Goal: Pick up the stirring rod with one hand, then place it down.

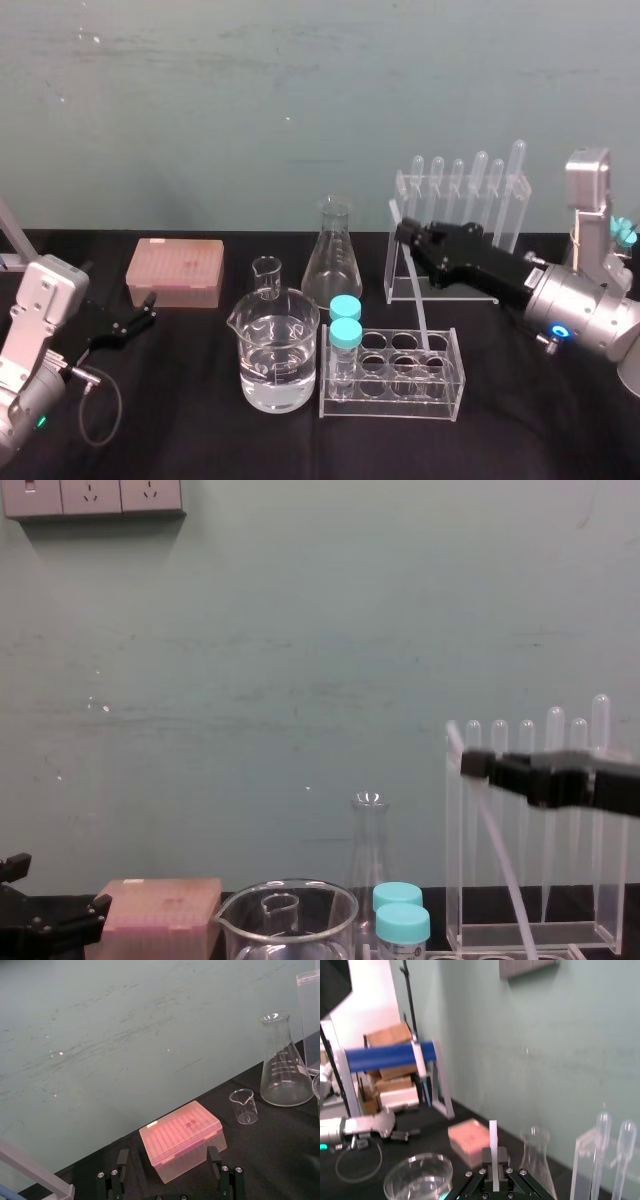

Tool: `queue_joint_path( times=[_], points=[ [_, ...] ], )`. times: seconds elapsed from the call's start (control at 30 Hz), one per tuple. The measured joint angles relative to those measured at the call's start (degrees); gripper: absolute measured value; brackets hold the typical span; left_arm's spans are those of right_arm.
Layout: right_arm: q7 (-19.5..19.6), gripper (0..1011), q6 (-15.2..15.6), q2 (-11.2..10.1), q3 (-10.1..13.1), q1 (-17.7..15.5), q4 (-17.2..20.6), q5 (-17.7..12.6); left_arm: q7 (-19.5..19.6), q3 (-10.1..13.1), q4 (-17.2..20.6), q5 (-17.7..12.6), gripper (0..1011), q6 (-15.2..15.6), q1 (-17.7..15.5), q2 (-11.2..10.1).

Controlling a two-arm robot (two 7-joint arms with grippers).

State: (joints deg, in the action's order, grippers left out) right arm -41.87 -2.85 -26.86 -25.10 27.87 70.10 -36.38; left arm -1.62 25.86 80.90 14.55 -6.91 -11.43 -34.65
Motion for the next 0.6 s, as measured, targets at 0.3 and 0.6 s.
queue_joint_path(
  times=[0.3, 0.6],
  points=[
    [1.19, 61, -11.09, 0.19, 3.3, -2.57, 4.52, 0.78, 0.0, 0.0, 0.0, 0.0, 1000, 0.0, 0.0, 0.0],
    [-3.3, 61, -21.82, 2.79, 6.43, -3.49, 1.12, -1.24, 0.0, 0.0, 0.0, 0.0, 1000, 0.0, 0.0, 0.0]
  ],
)
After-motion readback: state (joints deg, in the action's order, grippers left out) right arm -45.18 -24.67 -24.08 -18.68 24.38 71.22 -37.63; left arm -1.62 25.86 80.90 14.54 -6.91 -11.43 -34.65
